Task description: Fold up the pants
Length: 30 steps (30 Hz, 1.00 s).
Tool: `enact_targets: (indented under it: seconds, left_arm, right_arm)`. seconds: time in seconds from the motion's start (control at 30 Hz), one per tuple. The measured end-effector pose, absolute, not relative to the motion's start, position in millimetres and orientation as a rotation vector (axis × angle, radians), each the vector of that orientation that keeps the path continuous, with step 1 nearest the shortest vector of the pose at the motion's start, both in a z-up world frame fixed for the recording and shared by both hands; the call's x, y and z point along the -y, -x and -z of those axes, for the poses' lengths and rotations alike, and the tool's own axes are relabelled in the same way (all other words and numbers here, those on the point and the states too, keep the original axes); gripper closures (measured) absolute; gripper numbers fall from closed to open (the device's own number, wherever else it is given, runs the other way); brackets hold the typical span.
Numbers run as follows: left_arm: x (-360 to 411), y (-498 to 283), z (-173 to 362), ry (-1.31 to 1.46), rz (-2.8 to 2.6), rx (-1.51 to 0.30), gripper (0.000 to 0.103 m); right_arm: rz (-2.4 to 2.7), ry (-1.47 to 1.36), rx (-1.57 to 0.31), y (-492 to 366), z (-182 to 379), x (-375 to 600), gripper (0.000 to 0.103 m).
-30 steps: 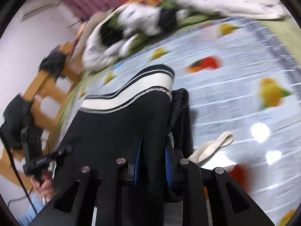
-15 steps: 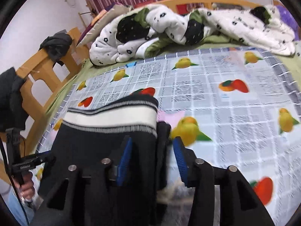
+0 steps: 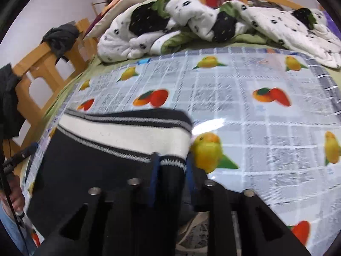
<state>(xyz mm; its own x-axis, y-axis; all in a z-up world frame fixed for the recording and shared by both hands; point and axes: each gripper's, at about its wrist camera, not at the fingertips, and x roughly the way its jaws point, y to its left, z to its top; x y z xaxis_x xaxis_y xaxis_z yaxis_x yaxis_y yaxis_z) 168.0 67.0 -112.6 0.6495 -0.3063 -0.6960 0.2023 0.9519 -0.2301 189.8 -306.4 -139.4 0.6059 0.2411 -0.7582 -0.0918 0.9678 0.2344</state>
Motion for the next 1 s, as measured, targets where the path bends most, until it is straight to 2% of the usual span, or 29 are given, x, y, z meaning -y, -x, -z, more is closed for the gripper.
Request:
enact_targets:
  seconds: [0.1, 0.17, 0.27, 0.3, 0.33, 0.4, 0.7, 1.0]
  left_arm:
    - [-43.2, -190.6, 101.1, 0.081, 0.322, -0.779, 0.046]
    - [-29.9, -205.5, 101.0, 0.048, 0.347, -0.776, 0.046]
    - [-15.2, -232.0, 125.5, 0.014, 0.342, -0.837, 0.047]
    - [-12.1, -240.1, 140.0, -0.006, 0.327, -0.875, 0.052]
    - [-8.6, -244.9, 154.5, -0.035, 0.324, -0.9, 0.052]
    - [-5.8, -239.5, 160.3, -0.076, 0.333, -0.85, 0.051]
    - [-8.4, -235.8, 162.2, -0.037, 0.335, -0.835, 0.051]
    - [-31.4, -193.7, 151.6, 0.041, 0.386, -0.922, 0.05]
  right_arm:
    - [-0.148, -0.146, -0.768, -185.1, 99.8, 299.9, 0.073]
    - [-0.198, -0.149, -0.75, -191.7, 92.2, 287.6, 0.073]
    - [-0.238, -0.123, -0.794, -209.4, 111.1, 266.1, 0.073]
    - [-0.224, -0.087, -0.84, -218.3, 128.4, 259.2, 0.073]
    - [-0.19, -0.037, -0.874, -225.5, 148.8, 254.1, 0.072]
    - [-0.2, -0.056, -0.829, -225.5, 156.4, 257.9, 0.072]
    - [-0.212, -0.082, -0.821, -226.4, 160.3, 263.0, 0.072]
    - [-0.193, -0.108, -0.828, -202.8, 144.7, 269.8, 0.07]
